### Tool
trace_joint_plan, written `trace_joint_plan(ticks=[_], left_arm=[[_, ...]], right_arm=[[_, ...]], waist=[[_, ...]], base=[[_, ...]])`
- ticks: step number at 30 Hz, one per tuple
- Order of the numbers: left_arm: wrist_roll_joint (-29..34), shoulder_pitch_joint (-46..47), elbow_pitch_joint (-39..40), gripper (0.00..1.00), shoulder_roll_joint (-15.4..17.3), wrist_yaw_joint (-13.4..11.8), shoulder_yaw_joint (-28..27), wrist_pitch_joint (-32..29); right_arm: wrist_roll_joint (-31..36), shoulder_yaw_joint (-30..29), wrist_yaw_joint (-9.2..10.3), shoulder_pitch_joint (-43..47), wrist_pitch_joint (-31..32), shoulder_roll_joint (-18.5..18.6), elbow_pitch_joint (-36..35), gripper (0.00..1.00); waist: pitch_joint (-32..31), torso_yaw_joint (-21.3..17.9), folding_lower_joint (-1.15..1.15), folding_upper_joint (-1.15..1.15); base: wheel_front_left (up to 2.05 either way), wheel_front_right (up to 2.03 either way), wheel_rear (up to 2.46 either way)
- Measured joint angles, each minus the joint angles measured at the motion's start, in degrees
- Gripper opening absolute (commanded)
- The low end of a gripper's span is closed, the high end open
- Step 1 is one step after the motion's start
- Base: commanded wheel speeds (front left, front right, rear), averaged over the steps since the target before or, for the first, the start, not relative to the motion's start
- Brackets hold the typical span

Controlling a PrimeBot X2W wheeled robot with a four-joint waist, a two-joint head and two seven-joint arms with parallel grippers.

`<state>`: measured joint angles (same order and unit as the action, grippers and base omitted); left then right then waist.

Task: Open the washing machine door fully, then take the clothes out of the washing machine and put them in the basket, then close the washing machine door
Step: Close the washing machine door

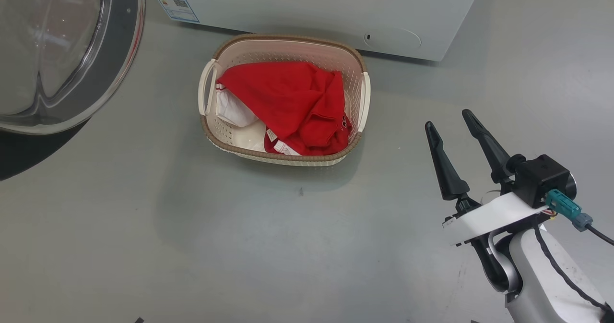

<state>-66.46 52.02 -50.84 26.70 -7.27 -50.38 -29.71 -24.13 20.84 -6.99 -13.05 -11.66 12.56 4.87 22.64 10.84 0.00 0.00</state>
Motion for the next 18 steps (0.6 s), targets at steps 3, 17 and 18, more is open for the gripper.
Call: trace_joint_plan(ticks=[3, 17, 18], left_arm=[[0.15, 0.24, -0.85, 0.0, 0.44, 0.0, 0.42, -1.26], [0.92, 0.82, -3.07, 0.0, 0.8, -0.01, 4.13, -9.66], [0.91, 0.82, -3.07, 0.0, 0.78, -0.01, 4.32, -10.42]], right_arm=[[0.0, 0.02, 0.0, 0.0, -0.11, 0.0, 0.21, 1.0], [-0.48, 0.38, 0.0, -0.01, -0.77, -0.35, 1.87, 1.0], [-0.48, 0.47, 0.0, -0.01, -0.77, -0.44, 1.98, 1.0]], waist=[[-0.14, 0.07, 0.0, 0.0], [-2.3, 0.79, 0.0, 0.0], [-2.51, 0.8, 0.0, 0.0]], base=[[0.0, 0.0, 0.0], [0.0, 0.0, 0.0], [0.0, 0.0, 0.0]])
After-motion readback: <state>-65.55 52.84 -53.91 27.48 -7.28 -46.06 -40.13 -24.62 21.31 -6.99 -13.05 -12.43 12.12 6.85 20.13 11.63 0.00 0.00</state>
